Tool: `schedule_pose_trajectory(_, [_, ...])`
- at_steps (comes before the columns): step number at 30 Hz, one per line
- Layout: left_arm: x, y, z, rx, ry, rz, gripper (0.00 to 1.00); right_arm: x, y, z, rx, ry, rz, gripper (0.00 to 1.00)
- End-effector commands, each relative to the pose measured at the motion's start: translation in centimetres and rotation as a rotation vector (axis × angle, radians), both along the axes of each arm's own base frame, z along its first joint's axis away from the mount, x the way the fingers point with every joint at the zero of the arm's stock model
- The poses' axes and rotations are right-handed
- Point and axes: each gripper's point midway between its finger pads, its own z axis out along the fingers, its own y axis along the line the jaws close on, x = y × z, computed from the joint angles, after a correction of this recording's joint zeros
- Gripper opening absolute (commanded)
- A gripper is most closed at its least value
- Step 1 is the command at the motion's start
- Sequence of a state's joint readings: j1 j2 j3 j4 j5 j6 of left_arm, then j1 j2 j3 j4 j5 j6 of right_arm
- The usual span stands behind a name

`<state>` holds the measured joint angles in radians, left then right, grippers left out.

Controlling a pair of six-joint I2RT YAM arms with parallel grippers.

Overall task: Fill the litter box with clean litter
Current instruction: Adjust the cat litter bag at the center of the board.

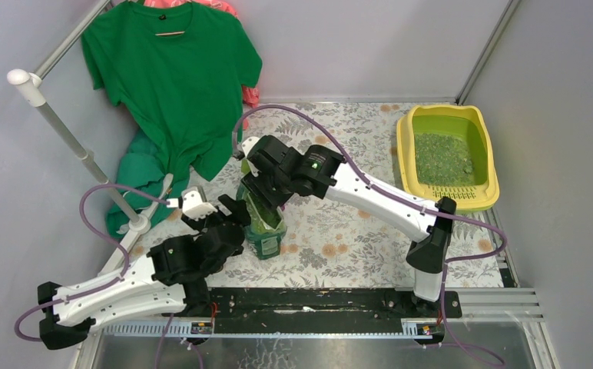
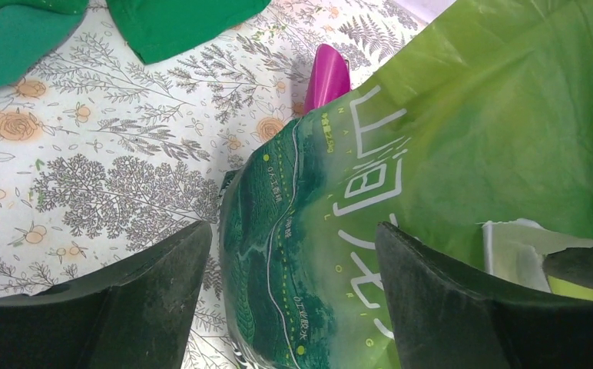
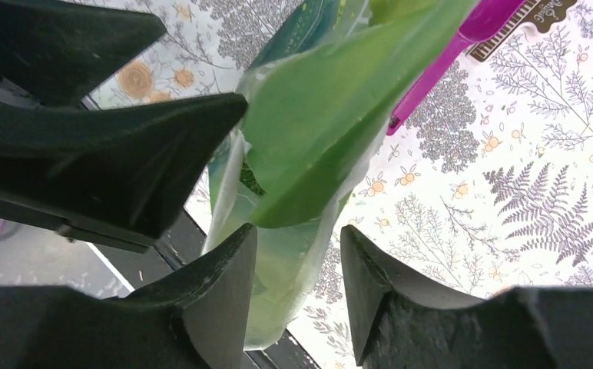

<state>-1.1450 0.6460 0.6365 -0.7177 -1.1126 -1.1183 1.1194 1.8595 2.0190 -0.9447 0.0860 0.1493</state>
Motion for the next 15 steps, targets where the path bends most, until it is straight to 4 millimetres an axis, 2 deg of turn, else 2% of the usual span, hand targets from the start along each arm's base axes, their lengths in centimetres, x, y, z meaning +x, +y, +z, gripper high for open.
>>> schedule_pose_trajectory(1, [-0.4, 1.1, 0.1, -0.058, -0.01, 0.035, 0.85, -1.0, -0.6, -0.7, -0.027, 0.027, 0.07, 0.52])
schedule_pose_trajectory(5, [-0.8, 2.2, 0.6, -0.077, -0.02, 0.048, 0.84, -2.2, 0.3, -2.1, -0.018, 0.091, 0.125, 0.52])
schedule_pose_trajectory(11, [-1.3, 3.3, 1.6, -0.098, -0.031, 0.049, 0.83, -3.5, 0.9, -0.4, 0.061, 0.034, 0.149, 0.51])
schedule_pose_trajectory(15, [-1.5, 3.8, 2.1, -0.115, -0.039, 0.05, 0.83, -3.1, 0.1, -0.6, -0.029, -0.012, 0.097, 0.51])
